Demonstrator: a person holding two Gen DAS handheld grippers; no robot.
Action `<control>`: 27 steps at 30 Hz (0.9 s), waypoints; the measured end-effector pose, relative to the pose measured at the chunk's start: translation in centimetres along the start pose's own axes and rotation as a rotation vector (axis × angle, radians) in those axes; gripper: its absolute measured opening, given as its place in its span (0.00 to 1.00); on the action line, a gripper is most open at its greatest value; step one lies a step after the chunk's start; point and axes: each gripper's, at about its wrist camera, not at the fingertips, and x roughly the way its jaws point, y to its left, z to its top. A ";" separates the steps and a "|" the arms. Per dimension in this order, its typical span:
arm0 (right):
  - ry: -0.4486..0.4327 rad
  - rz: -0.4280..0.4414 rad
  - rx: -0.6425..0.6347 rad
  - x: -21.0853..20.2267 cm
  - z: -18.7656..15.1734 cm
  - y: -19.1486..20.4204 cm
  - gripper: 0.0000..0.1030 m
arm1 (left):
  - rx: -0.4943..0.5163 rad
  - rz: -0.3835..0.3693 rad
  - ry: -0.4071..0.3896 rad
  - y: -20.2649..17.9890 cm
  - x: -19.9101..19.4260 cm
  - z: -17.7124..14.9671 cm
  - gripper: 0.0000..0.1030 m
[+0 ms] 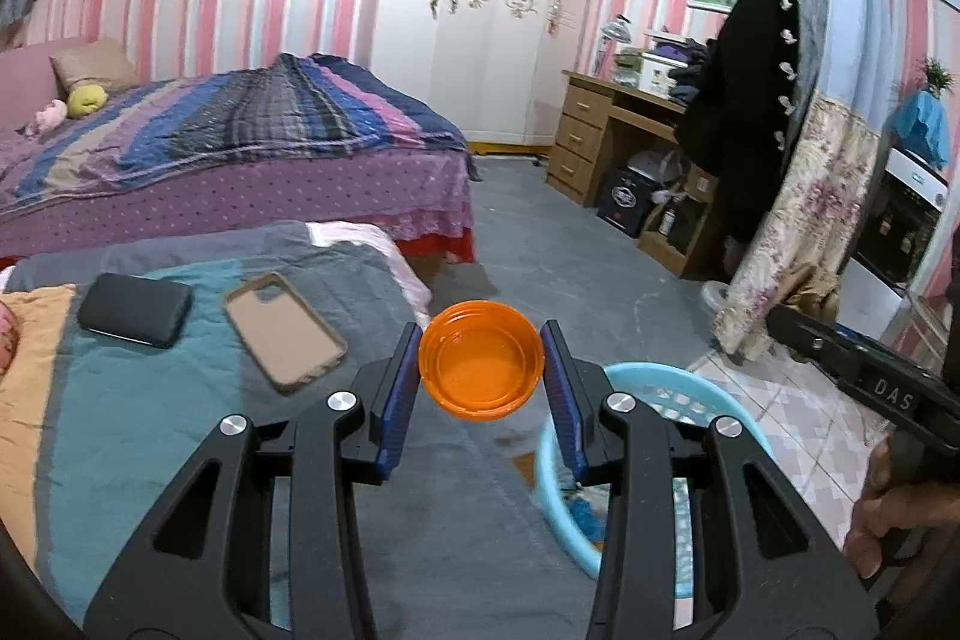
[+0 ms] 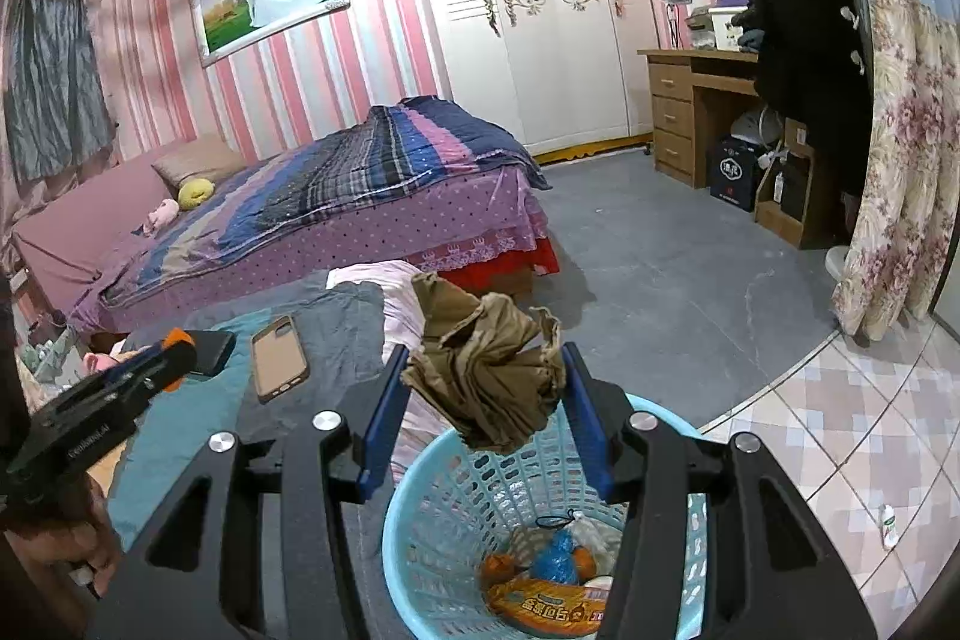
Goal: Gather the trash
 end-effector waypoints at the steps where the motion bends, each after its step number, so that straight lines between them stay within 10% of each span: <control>1: 0.010 0.000 0.005 0.1 0.0 -0.3 0.54 | 0.006 -0.018 0.010 -0.7 0.3 -0.2 0.38; 8: -0.079 0.047 0.115 -1.6 0.6 -2.9 0.71 | 0.048 -0.076 0.064 -4.4 2.3 -1.1 0.39; 12: -0.126 0.047 0.173 -2.3 0.4 -3.7 0.71 | 0.052 -0.124 0.100 -6.0 3.6 -1.8 0.76; 16: -0.136 0.059 0.215 -2.1 0.3 -4.3 0.71 | 0.053 -0.106 0.068 -5.8 2.8 -1.6 0.81; 27: -0.085 0.151 0.044 -0.3 0.8 1.9 0.78 | 0.015 0.241 -0.061 6.7 -6.7 -1.8 0.95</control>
